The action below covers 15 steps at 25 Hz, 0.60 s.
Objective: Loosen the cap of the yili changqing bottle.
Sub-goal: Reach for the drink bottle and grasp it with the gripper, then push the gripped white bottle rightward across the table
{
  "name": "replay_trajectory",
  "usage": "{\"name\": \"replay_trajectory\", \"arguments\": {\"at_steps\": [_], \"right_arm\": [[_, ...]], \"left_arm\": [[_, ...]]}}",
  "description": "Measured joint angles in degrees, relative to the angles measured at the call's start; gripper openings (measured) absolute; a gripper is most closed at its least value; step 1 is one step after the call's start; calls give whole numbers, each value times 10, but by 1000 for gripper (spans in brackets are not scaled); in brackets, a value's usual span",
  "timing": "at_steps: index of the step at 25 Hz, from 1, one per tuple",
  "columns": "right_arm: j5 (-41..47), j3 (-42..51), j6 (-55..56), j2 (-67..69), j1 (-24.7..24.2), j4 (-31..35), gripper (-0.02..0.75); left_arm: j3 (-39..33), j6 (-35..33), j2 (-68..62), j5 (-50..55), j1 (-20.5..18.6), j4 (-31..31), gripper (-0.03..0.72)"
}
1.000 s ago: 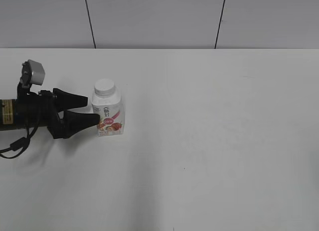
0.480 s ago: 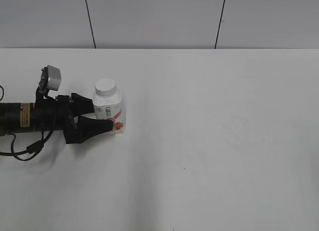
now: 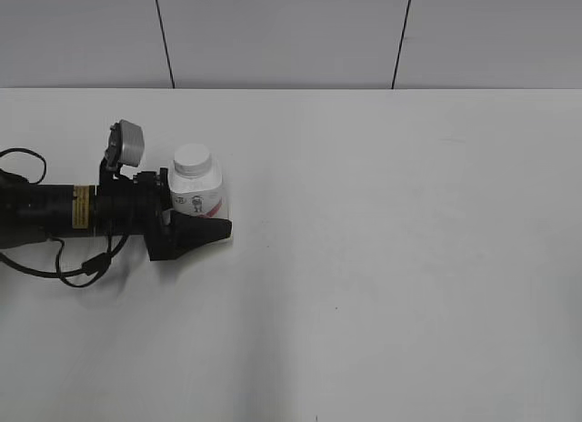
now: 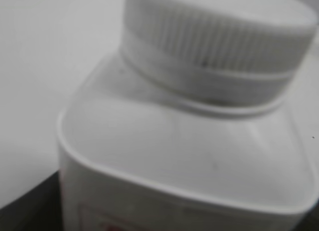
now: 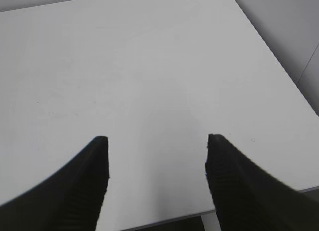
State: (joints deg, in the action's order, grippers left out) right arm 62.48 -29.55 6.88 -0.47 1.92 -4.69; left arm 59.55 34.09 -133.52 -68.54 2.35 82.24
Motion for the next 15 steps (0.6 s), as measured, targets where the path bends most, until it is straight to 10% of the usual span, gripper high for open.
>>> {"name": "replay_trajectory", "arguments": {"at_steps": [15], "right_arm": [[0, 0, 0, 0, 0, 0, 491]], "left_arm": [[3, 0, 0, 1, 9, 6, 460]]}}
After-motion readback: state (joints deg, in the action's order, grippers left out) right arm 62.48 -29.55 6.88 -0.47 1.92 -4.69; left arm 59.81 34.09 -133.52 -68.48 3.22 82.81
